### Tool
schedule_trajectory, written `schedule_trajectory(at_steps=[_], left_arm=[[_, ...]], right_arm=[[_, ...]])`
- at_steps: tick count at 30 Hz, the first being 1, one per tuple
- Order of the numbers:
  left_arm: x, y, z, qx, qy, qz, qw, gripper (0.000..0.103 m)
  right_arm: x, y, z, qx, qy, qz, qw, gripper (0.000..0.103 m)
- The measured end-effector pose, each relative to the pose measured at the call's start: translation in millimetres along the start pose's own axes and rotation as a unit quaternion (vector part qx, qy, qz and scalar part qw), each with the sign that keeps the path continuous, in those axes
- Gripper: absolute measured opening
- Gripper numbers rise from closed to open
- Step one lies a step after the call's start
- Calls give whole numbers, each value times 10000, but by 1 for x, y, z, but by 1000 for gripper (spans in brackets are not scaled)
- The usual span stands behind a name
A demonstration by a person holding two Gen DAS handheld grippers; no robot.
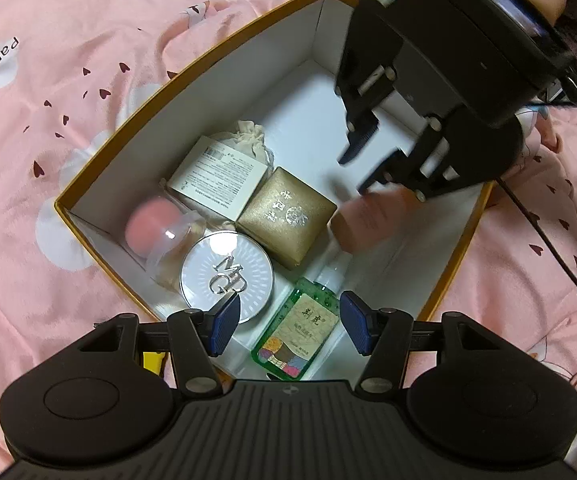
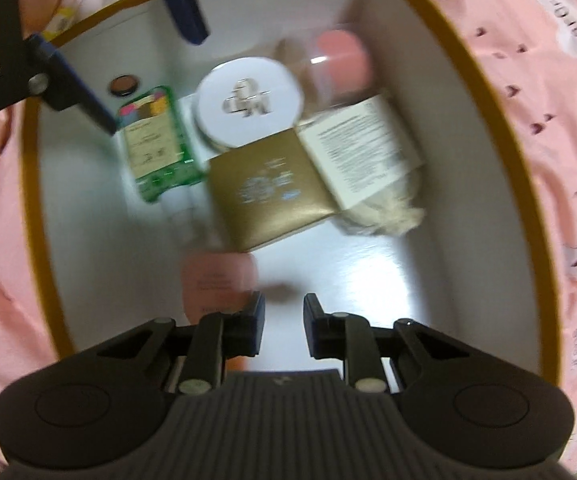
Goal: Organize rigid objects
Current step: 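Lower the spray bottle and pink tube into the box and open both grippers, then move both grippers back toward the yellow bottle and tins on the bed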
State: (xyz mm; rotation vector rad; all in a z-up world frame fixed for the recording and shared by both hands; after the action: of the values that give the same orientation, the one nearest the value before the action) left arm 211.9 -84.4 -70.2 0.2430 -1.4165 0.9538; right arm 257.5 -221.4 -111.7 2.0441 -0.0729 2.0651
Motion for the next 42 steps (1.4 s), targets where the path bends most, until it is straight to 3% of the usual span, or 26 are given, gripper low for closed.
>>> schedule_trajectory(at_steps=[5, 14, 18, 23, 28, 34, 38, 42], left_arm=[[0, 3, 2, 15, 12, 3, 10000, 67], [8, 8, 8, 61, 17, 86, 9999, 67], [13, 10, 12, 27, -24, 111, 9999, 67], [27, 17, 13, 168, -122, 319, 9993, 67], [51, 29, 10, 496, -180, 756, 9957, 67], [86, 58, 5, 1239, -583, 1161, 9838, 67], [102, 87, -2, 1802, -991, 1259, 9705, 64], [107, 120, -5, 2436, -1183, 1487, 9511, 61]], right_arm=[[-7, 2, -20, 359, -109, 49, 9993, 20], [-4, -2, -24, 364, 36, 111, 9993, 20], [-10, -1, -34, 320, 279, 71, 9991, 33], [4, 0, -40, 258, 552, 189, 9980, 40], [33, -3, -48, 27, 892, 483, 9948, 64], [72, -14, -71, -62, 1220, 1168, 9856, 65], [91, -30, -88, -435, 1090, 1715, 9782, 65], [102, -48, -108, -889, 747, 2295, 9664, 63]])
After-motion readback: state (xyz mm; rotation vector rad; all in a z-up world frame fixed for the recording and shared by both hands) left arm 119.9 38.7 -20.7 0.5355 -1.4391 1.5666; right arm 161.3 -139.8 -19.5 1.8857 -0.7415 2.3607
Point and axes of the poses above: each gripper's, at about its wrist camera, not at the fingertips, and x roughly against the way its jaws point, z to its right, y to its underside, the point moved 3 cm from there along -x, roughly the way its jaws point, and after that the axes turned 3 degrees about -x, right-handed, at the moved point
